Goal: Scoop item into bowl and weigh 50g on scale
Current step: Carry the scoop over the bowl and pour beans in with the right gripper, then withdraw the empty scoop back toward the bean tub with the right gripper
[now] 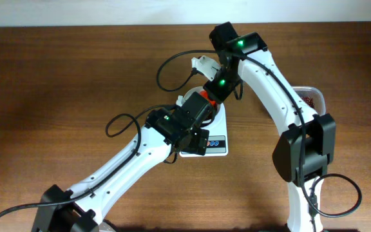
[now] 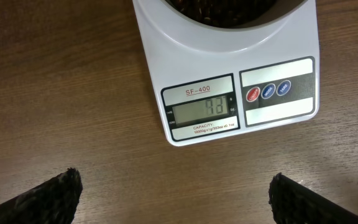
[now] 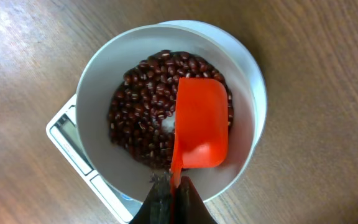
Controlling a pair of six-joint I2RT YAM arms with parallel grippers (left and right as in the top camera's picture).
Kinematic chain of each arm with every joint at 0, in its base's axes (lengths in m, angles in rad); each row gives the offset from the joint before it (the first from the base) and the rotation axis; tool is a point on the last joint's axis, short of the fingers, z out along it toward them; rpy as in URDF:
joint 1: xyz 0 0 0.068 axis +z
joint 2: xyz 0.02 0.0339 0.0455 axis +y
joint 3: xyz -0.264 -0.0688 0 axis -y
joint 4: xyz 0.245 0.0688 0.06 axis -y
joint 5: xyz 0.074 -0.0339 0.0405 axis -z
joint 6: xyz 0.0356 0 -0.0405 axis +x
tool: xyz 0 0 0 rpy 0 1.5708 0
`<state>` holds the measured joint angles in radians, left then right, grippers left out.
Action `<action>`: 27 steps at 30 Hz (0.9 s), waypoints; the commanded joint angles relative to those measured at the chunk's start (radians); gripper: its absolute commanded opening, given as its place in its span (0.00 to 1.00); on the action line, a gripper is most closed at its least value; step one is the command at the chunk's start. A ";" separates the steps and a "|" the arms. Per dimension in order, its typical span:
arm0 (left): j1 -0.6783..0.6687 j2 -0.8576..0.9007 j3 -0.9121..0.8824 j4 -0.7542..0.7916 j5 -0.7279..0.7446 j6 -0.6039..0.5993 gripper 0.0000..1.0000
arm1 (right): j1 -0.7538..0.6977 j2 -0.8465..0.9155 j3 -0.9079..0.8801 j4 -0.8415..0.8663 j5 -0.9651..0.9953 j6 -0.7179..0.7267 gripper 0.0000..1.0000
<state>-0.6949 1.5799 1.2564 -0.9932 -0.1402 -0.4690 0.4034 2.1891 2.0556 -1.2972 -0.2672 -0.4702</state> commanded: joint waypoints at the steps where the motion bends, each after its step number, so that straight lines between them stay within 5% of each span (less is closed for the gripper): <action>1: -0.003 -0.004 -0.009 0.001 -0.018 -0.005 0.99 | 0.001 0.028 -0.043 -0.013 -0.087 0.004 0.04; 12: -0.003 -0.004 -0.009 0.001 -0.018 -0.005 0.99 | -0.035 0.028 -0.040 -0.083 -0.201 0.060 0.04; 21: -0.003 -0.004 -0.009 0.001 -0.018 -0.005 0.99 | -0.217 0.028 -0.040 -0.092 -0.638 0.068 0.04; 27: -0.003 -0.004 -0.009 0.001 -0.018 -0.005 0.99 | -0.261 0.028 -0.040 -0.117 -0.703 0.068 0.04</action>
<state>-0.6949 1.5803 1.2564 -0.9932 -0.1402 -0.4690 0.1566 2.1967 2.0235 -1.4082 -0.9054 -0.3969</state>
